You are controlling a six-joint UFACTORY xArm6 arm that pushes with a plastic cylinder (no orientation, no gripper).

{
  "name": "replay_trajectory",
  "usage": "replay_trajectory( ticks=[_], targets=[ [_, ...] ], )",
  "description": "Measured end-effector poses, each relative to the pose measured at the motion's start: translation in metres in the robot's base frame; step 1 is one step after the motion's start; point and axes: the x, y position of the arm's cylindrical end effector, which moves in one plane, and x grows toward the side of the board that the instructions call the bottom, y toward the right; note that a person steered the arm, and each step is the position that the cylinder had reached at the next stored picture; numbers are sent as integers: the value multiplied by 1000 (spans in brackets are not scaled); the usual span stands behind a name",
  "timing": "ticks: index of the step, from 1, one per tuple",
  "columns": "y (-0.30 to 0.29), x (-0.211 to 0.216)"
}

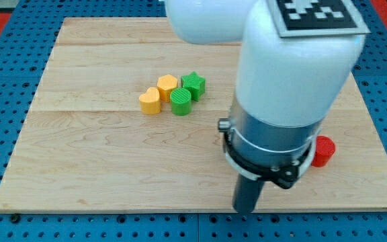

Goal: Move the yellow hexagon diagonally to the top right of the green circle

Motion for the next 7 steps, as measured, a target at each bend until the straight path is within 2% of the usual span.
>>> replay_trajectory(
  ticks=[1,2,3,6,7],
  targets=[
    [-33,1],
    [-116,-32],
    [-163,-52],
    [-163,-63],
    [-170,-99]
  ],
)
